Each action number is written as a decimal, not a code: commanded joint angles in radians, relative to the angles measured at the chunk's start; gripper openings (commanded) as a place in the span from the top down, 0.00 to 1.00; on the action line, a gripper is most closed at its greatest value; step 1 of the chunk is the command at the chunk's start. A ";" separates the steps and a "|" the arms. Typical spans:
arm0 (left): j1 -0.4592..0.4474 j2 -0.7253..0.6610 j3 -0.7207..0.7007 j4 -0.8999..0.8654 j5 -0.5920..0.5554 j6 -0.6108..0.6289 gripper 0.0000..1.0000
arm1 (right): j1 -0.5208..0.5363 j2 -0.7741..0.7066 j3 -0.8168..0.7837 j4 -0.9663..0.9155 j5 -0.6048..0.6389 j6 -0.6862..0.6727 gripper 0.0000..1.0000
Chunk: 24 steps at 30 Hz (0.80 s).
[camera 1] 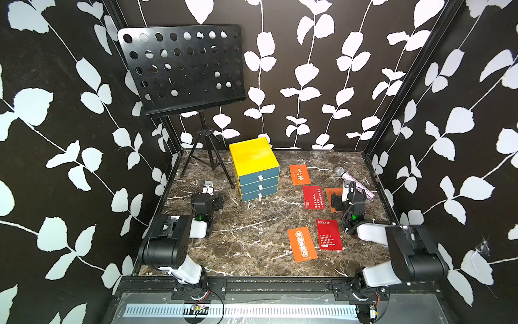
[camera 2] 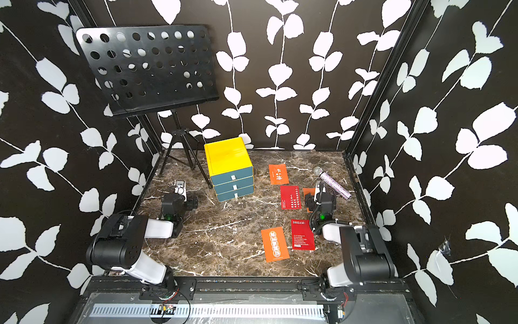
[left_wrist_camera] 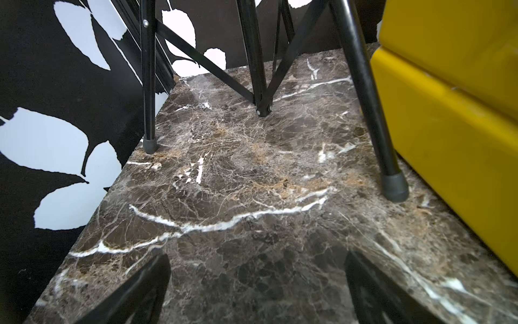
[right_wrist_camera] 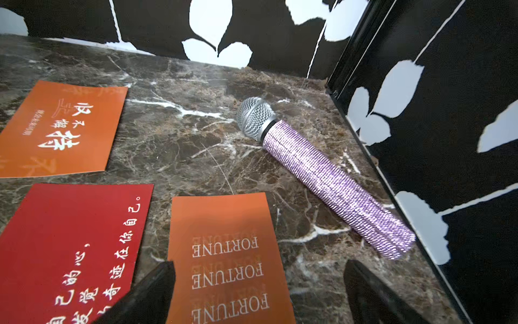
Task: Take the postcards out of the drawer
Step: Reset both arms
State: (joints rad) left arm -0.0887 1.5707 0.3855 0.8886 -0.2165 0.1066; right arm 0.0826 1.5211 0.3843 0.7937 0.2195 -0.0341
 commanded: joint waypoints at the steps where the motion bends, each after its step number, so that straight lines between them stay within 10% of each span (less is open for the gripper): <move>1: 0.004 -0.013 0.010 0.023 0.020 0.003 0.01 | -0.020 -0.006 -0.006 0.084 -0.032 0.016 0.07; 24: 0.020 -0.022 0.017 -0.008 0.055 -0.006 0.01 | -0.035 0.004 0.015 0.053 -0.034 0.034 0.01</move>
